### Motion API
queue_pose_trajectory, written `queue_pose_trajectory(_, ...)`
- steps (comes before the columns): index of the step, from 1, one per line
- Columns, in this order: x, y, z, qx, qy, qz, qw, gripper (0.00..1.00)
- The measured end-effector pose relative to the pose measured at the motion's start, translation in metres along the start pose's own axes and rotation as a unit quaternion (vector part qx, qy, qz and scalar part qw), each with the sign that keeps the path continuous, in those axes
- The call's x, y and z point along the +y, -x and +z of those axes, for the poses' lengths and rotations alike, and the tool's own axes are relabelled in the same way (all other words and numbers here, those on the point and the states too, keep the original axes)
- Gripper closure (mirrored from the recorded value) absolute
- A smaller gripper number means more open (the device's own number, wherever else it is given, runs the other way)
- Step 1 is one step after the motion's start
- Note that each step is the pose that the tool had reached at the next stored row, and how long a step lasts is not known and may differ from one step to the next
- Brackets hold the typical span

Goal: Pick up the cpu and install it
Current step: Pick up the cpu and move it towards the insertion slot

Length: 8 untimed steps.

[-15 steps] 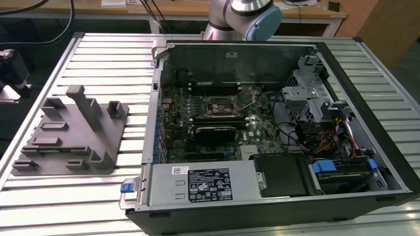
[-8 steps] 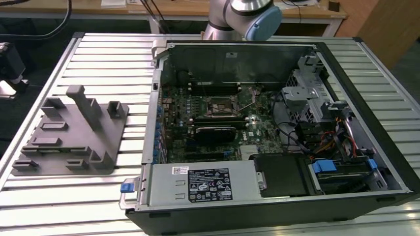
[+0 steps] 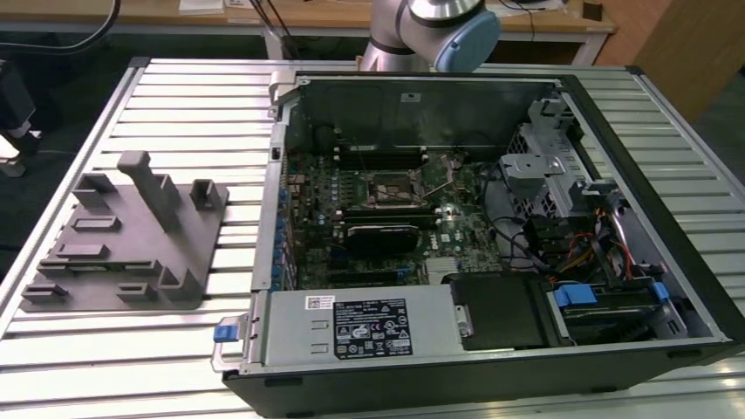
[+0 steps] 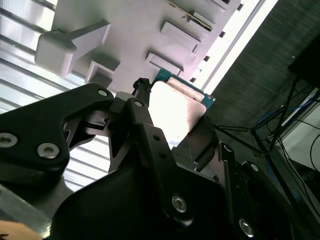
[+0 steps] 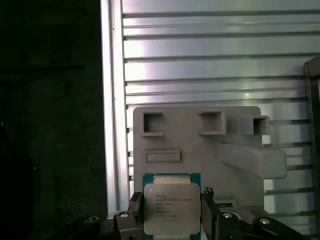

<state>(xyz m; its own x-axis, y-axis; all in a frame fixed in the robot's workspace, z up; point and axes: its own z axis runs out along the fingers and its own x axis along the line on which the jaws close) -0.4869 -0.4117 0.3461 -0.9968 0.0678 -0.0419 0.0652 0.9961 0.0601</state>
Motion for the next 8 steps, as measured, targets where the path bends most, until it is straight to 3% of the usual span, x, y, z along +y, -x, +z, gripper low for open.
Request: queue_pose_trajectory(8, 0.0019, 0.0006, -0.0164, 0.0000, 0.0000, 0.000, 1.0000, 0.46)
